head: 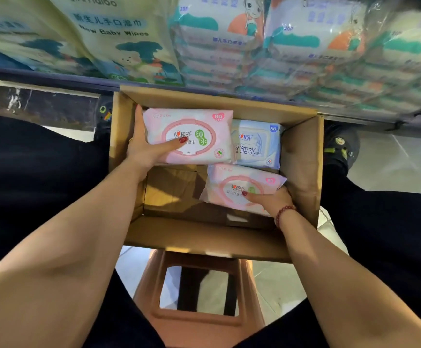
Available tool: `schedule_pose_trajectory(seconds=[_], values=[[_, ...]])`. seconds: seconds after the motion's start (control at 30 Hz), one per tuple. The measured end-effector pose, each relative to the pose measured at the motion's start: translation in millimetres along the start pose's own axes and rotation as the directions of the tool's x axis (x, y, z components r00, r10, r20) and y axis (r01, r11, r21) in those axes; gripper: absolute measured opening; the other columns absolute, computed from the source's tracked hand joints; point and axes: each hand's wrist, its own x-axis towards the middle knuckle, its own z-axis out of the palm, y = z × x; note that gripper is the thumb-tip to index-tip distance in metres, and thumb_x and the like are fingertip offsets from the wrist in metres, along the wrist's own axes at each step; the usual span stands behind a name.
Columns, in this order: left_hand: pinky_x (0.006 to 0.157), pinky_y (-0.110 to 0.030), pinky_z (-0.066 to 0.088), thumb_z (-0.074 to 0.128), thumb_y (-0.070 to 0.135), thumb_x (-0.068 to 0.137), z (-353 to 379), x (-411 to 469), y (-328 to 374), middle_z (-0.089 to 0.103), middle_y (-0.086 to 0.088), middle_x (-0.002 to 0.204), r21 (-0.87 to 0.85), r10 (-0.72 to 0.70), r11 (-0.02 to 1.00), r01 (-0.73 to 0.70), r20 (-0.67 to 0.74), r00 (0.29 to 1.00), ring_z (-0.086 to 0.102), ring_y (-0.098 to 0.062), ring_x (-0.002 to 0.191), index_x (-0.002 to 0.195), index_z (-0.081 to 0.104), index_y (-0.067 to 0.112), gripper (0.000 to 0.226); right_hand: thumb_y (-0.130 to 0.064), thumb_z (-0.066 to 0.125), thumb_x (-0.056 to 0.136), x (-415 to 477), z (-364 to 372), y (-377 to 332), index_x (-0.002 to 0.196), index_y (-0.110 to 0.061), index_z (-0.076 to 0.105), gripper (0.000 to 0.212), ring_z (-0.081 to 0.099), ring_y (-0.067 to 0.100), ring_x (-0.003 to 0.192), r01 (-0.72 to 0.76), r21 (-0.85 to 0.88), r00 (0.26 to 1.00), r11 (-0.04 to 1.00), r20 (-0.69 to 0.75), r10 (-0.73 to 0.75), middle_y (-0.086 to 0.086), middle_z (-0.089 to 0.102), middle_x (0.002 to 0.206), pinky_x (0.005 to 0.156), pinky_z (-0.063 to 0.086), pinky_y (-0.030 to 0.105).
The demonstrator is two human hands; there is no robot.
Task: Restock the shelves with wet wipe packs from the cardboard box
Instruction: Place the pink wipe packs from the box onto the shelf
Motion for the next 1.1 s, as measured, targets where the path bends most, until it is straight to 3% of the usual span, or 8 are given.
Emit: schedule_pose_trajectory(seconds=[0.07, 0.17, 0.3, 0.47, 0.63, 0.73, 0.9, 1.1], values=[[0.104, -0.044, 0.045, 0.09, 0.052, 0.048, 2, -1, 2, 0.049, 0.015, 0.138, -0.013, -0.015, 1.0, 0.015, -0.006, 1.0, 0.049, -0.015, 0.126, 0.148, 0.006, 0.047, 0.131, -0.022, 0.09, 0.059, 2, -2, 4, 0.114, -0.008, 0.063, 0.062, 0.061, 0.016, 0.094, -0.07, 0.115, 0.997, 0.991, 0.044, 0.065, 0.001, 0.065, 0.108, 0.078, 0.047, 0.025], [0.086, -0.027, 0.051, 0.086, 0.025, 0.069, 8, -3, 1, 0.059, 0.018, 0.107, -0.071, -0.06, 0.996, 0.059, -0.017, 0.998, 0.059, -0.005, 0.104, 0.13, 0.04, 0.037, 0.077, -0.019, 0.087, 0.064, 2, 0, 7, 0.112, -0.004, 0.064, 0.055, 0.062, 0.018, 0.091, -0.146, 0.24, 0.988, 0.96, 0.079, 0.131, 0.005, 0.067, 0.106, 0.078, 0.047, 0.025], [0.087, -0.031, 0.055, 0.094, 0.034, 0.051, 5, 1, -4, 0.057, 0.01, 0.128, -0.139, -0.039, 0.99, 0.032, -0.046, 0.998, 0.058, -0.01, 0.113, 0.147, 0.023, 0.027, 0.12, -0.03, 0.091, 0.053, 3, 13, 7, 0.121, -0.011, 0.06, 0.077, 0.065, 0.016, 0.099, -0.167, 0.359, 0.984, 0.918, 0.126, 0.129, 0.001, 0.067, 0.113, 0.055, 0.053, 0.021], [0.08, -0.033, 0.058, 0.095, 0.046, 0.042, 6, 4, -4, 0.066, 0.003, 0.117, -0.17, -0.12, 0.978, 0.119, 0.0, 0.993, 0.066, -0.014, 0.104, 0.133, 0.04, 0.018, 0.11, -0.041, 0.093, 0.039, 11, 14, 9, 0.122, -0.015, 0.056, 0.094, 0.066, 0.016, 0.099, -0.156, 0.327, 0.985, 0.932, 0.127, 0.12, -0.001, 0.069, 0.111, 0.055, 0.054, 0.025], [0.093, -0.042, 0.053, 0.095, 0.053, 0.036, -3, 13, -3, 0.068, 0.006, 0.115, -0.095, -0.139, 0.985, 0.145, 0.074, 0.988, 0.065, -0.017, 0.108, 0.133, 0.046, 0.025, 0.112, -0.023, 0.083, 0.069, 12, 12, 9, 0.11, -0.017, 0.061, 0.047, 0.062, 0.019, 0.105, -0.229, 0.307, 0.945, 0.924, 0.296, 0.136, 0.001, 0.068, 0.109, 0.08, 0.051, 0.037], [0.096, -0.043, 0.051, 0.094, 0.055, 0.037, -4, 12, -4, 0.068, 0.007, 0.115, -0.073, -0.137, 0.987, 0.142, 0.073, 0.988, 0.064, -0.017, 0.109, 0.131, 0.049, 0.028, 0.108, -0.017, 0.081, 0.072, 13, 13, 15, 0.098, -0.02, 0.063, 0.032, 0.067, 0.018, 0.095, -0.241, 0.339, 0.933, 0.909, 0.34, 0.121, 0.003, 0.07, 0.104, 0.081, 0.054, 0.036], [0.095, -0.043, 0.052, 0.09, 0.042, 0.047, 2, -2, 0, 0.072, 0.004, 0.11, -0.175, -0.105, 0.975, 0.133, 0.163, 0.981, 0.068, -0.017, 0.104, 0.12, 0.063, 0.023, 0.08, -0.012, 0.079, 0.074, 9, 18, 19, 0.102, -0.016, 0.064, 0.032, 0.07, 0.012, 0.078, -0.274, 0.442, 0.926, 0.854, 0.362, 0.109, 0.003, 0.071, 0.096, 0.056, 0.056, 0.024], [0.086, -0.034, 0.055, 0.089, 0.027, 0.056, 4, -7, 3, 0.073, 0.003, 0.108, -0.239, -0.143, 0.954, 0.181, 0.167, 0.976, 0.069, -0.017, 0.1, 0.116, 0.064, 0.019, 0.066, -0.003, 0.076, 0.074, 4, 24, 19, 0.111, -0.012, 0.062, 0.04, 0.071, 0.021, 0.087, -0.294, 0.523, 0.906, 0.8, 0.419, 0.058, 0.009, 0.071, 0.104, 0.061, 0.059, 0.033]])
